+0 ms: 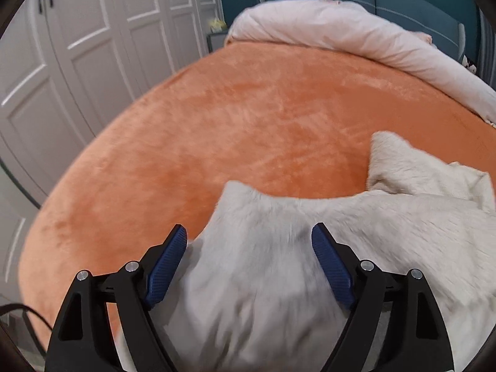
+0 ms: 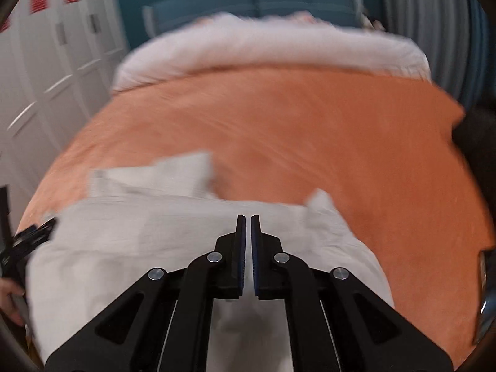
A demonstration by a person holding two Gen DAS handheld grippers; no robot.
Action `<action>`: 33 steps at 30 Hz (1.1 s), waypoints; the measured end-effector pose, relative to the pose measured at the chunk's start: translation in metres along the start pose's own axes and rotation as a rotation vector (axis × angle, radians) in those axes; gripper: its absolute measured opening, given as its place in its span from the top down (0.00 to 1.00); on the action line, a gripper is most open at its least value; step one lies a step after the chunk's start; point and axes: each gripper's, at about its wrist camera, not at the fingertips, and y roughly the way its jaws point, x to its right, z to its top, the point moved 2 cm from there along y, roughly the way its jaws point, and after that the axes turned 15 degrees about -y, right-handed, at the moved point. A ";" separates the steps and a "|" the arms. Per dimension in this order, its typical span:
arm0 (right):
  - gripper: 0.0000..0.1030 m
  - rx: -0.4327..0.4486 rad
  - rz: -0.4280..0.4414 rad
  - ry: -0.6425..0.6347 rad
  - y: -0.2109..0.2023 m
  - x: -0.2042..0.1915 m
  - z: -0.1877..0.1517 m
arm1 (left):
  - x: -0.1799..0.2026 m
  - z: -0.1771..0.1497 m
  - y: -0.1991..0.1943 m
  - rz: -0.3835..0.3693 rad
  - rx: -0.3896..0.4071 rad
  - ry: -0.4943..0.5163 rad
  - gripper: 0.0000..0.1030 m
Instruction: Fold large clothes
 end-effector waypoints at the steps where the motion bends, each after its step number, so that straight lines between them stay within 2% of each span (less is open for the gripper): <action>1: 0.97 0.015 0.010 -0.024 -0.008 -0.011 0.004 | 0.000 -0.001 -0.011 -0.020 -0.002 -0.004 0.21; 5: 0.97 0.059 0.087 -0.091 -0.031 -0.058 0.016 | 0.000 -0.002 -0.058 -0.114 0.014 -0.026 0.21; 8: 0.97 0.067 0.150 -0.096 -0.039 -0.083 0.017 | 0.004 -0.005 -0.080 -0.151 0.018 -0.022 0.20; 10: 0.85 0.071 0.173 -0.108 -0.043 -0.093 0.013 | 0.004 -0.010 -0.088 -0.175 0.004 -0.021 0.19; 12: 0.60 0.066 0.167 -0.129 -0.045 -0.092 0.007 | 0.002 -0.013 -0.088 -0.174 -0.002 -0.018 0.18; 14: 0.53 0.070 0.129 -0.140 -0.052 -0.087 0.003 | -0.008 -0.010 -0.085 -0.183 -0.013 -0.039 0.17; 17: 0.38 0.051 0.046 -0.092 -0.049 -0.045 -0.001 | -0.036 0.005 -0.069 -0.169 -0.038 -0.124 0.17; 19: 0.37 0.028 -0.011 -0.020 -0.038 -0.008 -0.004 | -0.057 0.020 -0.053 -0.155 -0.056 -0.192 0.17; 20: 0.37 0.000 -0.039 0.058 -0.027 0.021 -0.006 | -0.064 0.025 -0.046 -0.152 -0.066 -0.220 0.17; 22: 0.37 -0.038 -0.051 0.165 -0.008 0.057 -0.009 | -0.079 0.037 -0.021 -0.182 -0.117 -0.294 0.17; 24: 0.37 -0.131 -0.034 0.233 0.026 0.082 -0.015 | -0.083 0.041 0.000 -0.202 -0.165 -0.321 0.20; 25: 0.42 -0.187 -0.020 0.248 0.043 0.088 -0.020 | -0.080 0.040 0.009 -0.204 -0.184 -0.316 0.23; 26: 0.65 -0.222 -0.011 0.250 0.052 0.089 -0.022 | -0.075 0.039 0.015 -0.209 -0.196 -0.300 0.37; 27: 0.98 -0.231 -0.001 0.227 0.057 0.086 -0.022 | -0.068 0.036 0.019 -0.230 -0.208 -0.271 0.51; 28: 0.98 -0.193 0.017 0.208 0.050 0.082 -0.018 | -0.060 0.033 0.022 -0.225 -0.212 -0.234 0.57; 31: 0.99 0.006 -0.018 0.233 0.007 0.091 -0.010 | -0.051 0.026 0.023 -0.155 -0.144 -0.161 0.55; 32: 0.99 0.006 -0.024 0.243 0.008 0.096 -0.014 | -0.049 0.023 0.028 -0.125 -0.139 -0.145 0.53; 33: 0.99 -0.066 -0.015 0.245 0.028 0.103 -0.026 | -0.049 0.019 0.033 -0.114 -0.138 -0.141 0.48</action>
